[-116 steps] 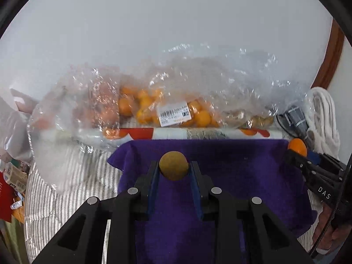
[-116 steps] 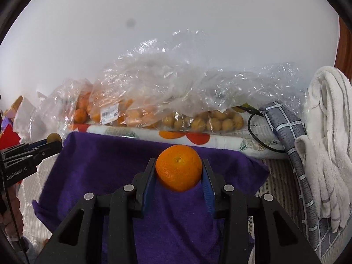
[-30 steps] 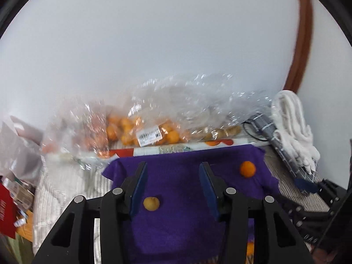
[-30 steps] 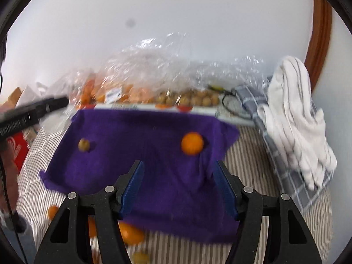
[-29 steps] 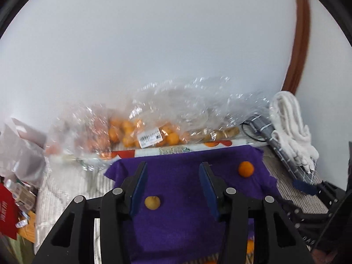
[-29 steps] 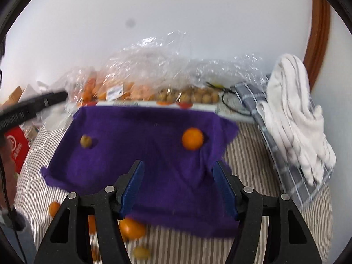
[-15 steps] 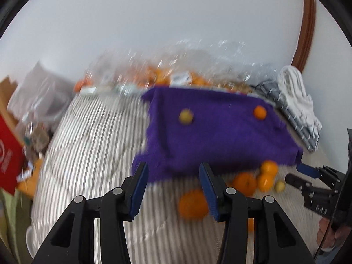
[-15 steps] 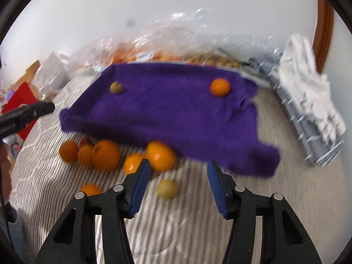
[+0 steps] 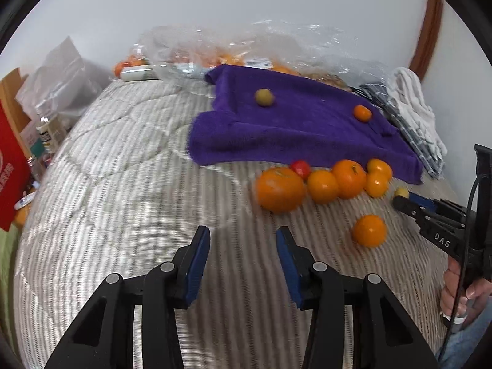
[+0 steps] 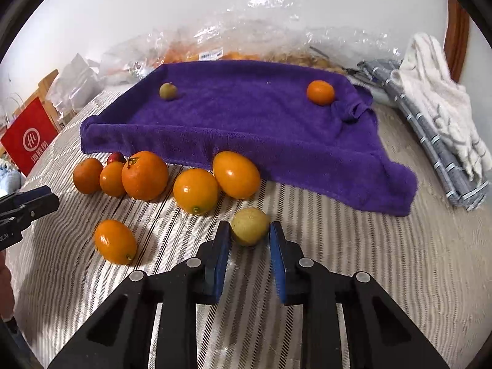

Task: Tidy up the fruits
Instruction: 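Grasp a yellow-green fruit with the right gripper while the left grasps a large orange, then carry both held fruits onto the purple towel and lower them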

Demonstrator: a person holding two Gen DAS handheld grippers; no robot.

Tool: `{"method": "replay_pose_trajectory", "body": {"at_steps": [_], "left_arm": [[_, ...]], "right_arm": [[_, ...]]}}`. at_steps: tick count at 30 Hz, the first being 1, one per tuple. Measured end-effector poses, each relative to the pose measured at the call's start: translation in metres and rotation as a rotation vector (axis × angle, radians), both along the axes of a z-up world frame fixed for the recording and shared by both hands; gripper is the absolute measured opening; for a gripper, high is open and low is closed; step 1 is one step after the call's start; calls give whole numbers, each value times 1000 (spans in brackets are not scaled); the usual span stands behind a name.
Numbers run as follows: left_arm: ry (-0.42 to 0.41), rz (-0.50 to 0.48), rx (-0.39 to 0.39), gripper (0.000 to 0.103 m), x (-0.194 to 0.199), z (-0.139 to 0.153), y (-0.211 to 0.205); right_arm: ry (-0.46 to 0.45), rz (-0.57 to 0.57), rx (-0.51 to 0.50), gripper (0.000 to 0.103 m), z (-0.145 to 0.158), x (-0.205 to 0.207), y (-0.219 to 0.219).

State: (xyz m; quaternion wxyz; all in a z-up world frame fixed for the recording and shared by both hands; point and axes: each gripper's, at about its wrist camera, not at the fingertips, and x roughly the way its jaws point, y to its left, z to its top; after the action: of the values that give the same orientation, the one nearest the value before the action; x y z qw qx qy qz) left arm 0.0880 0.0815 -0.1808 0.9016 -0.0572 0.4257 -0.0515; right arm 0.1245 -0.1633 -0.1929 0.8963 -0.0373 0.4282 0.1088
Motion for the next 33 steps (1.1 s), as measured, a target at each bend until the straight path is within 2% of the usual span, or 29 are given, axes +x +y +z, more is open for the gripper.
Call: {"method": "replay_pose_trajectory", "body": {"at_steps": [4, 7, 13, 19, 24, 28, 33], "left_arm": [[-6, -32, -36, 43, 9, -2, -14], [-1, -37, -60, 43, 20, -6, -22], [-14, 2, 26, 43, 35, -12, -32], [-16, 8, -4, 43, 39, -12, -30], [-21, 13, -73, 40, 43, -12, -25], [-40, -19, -140, 39, 40, -11, -21], [-91, -18, -126, 39, 32, -4, -24]], "right_arm": [[-47, -19, -34, 26, 7, -7, -11], [-46, -26, -10, 26, 4, -11, -19], [-51, -50, 56, 26, 5, -14, -30], [-23, -44, 31, 26, 2, -9, -23], [-13, -21, 10, 26, 0, -10, -19], [-11, -23, 12, 26, 0, -9, -20], [-9, -7, 29, 26, 0, -8, -20]]}}
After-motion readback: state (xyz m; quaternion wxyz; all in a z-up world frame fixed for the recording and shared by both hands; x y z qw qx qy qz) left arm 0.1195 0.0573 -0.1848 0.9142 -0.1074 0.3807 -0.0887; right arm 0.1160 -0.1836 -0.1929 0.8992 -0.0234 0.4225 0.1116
